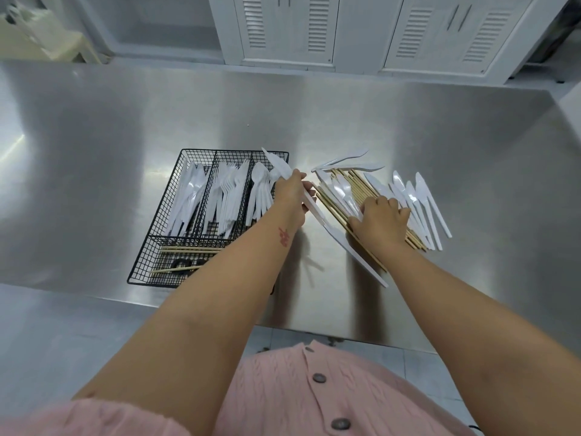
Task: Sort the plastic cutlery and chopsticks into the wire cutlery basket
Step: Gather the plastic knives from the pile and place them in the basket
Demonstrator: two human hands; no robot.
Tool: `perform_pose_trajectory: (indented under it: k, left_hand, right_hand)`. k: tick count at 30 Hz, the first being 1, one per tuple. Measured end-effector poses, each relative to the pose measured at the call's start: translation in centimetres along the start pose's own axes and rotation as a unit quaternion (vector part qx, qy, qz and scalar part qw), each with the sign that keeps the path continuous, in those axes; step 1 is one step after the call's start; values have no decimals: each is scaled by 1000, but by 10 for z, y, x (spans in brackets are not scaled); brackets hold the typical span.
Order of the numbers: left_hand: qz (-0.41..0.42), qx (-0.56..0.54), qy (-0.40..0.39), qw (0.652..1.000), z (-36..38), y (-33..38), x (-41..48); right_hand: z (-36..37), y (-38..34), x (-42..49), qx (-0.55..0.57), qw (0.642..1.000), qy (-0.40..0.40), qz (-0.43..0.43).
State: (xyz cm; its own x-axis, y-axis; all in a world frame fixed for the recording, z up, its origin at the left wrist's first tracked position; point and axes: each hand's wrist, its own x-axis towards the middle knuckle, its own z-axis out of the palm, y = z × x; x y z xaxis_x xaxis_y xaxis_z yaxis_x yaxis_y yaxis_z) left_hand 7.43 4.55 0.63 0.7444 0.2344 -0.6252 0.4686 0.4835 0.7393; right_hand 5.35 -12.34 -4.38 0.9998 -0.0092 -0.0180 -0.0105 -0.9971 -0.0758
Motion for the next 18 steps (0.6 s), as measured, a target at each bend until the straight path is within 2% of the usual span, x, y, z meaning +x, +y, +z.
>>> perform_pose_trajectory:
  k: [13,18]
  left_hand:
    - [-13,-9,3,1000,-9,3,1]
    - [-11,36,-16,999,-6,1,3]
  right_hand:
    - [4,-16,8,12,998,-37,48]
    - [3,-14,9,43,997,-27,62]
